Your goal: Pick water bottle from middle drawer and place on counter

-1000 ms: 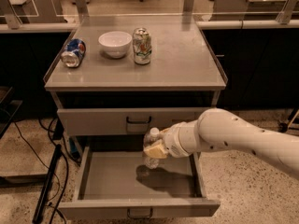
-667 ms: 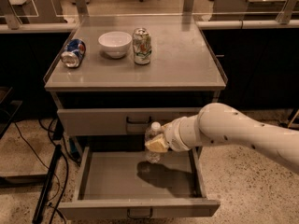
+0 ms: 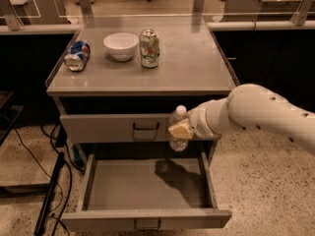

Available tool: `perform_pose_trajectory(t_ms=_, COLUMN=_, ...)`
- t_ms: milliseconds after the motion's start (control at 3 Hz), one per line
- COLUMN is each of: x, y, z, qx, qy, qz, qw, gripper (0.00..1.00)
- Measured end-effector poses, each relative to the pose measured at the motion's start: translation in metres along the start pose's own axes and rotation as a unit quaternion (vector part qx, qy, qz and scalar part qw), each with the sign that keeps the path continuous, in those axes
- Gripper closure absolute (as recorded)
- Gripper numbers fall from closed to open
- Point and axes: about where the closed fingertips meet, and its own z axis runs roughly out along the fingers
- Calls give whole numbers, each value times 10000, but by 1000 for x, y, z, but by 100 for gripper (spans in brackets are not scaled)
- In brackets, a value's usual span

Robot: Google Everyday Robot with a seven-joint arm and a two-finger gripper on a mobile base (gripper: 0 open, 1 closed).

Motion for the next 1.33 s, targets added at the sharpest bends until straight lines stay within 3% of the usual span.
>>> perform_pose_trajectory(t_ms=333, x=-5, y=16, z=-18, qx=24, qy=-94, qz=-45, qw=9999, gripper=100)
perform_pose_trajectory(t_ms=667, x=-19, y=15, z=-43, qx=239, qy=-249, qz=-125, qw=9993, gripper=100)
perform_pose_trajectory(t_ms=1000, x=-19, y=15, z=-43, qx=239, qy=-249, qz=-125, qw=9993, gripper=100)
perform_pose_trajectory(t_ms=1333, x=-30, y=8, z=-53, qx=399, qy=-268, qz=-172, qw=9987, gripper=100)
